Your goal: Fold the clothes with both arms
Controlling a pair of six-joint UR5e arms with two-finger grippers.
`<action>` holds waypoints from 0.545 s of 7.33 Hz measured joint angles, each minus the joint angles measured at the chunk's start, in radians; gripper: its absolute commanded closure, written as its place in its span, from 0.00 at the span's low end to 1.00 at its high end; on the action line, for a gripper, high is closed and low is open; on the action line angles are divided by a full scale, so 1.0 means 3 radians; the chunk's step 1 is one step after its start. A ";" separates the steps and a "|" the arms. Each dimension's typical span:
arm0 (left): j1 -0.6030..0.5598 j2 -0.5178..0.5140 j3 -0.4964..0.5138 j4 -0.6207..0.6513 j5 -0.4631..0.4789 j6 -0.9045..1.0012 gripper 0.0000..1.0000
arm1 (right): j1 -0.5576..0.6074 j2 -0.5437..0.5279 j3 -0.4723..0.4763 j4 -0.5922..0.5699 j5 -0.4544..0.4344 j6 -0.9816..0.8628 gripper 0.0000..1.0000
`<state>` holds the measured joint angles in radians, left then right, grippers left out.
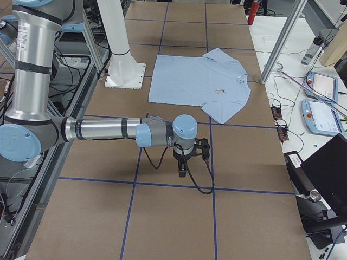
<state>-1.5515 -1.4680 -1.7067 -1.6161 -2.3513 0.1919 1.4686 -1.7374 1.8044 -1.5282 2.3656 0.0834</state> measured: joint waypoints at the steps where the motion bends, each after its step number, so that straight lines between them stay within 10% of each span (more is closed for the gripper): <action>1: 0.0005 -0.0004 -0.0005 -0.0047 0.0037 0.0004 0.00 | -0.0006 0.0058 0.0013 -0.0001 0.0010 0.0005 0.00; 4: 0.0009 0.0016 0.0117 -0.0534 0.0312 0.0011 0.00 | -0.0121 0.0410 0.0100 0.0004 0.0018 0.0031 0.00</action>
<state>-1.5486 -1.4632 -1.6714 -1.7762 -2.2576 0.1952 1.4322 -1.6144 1.8344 -1.5269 2.3710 0.0926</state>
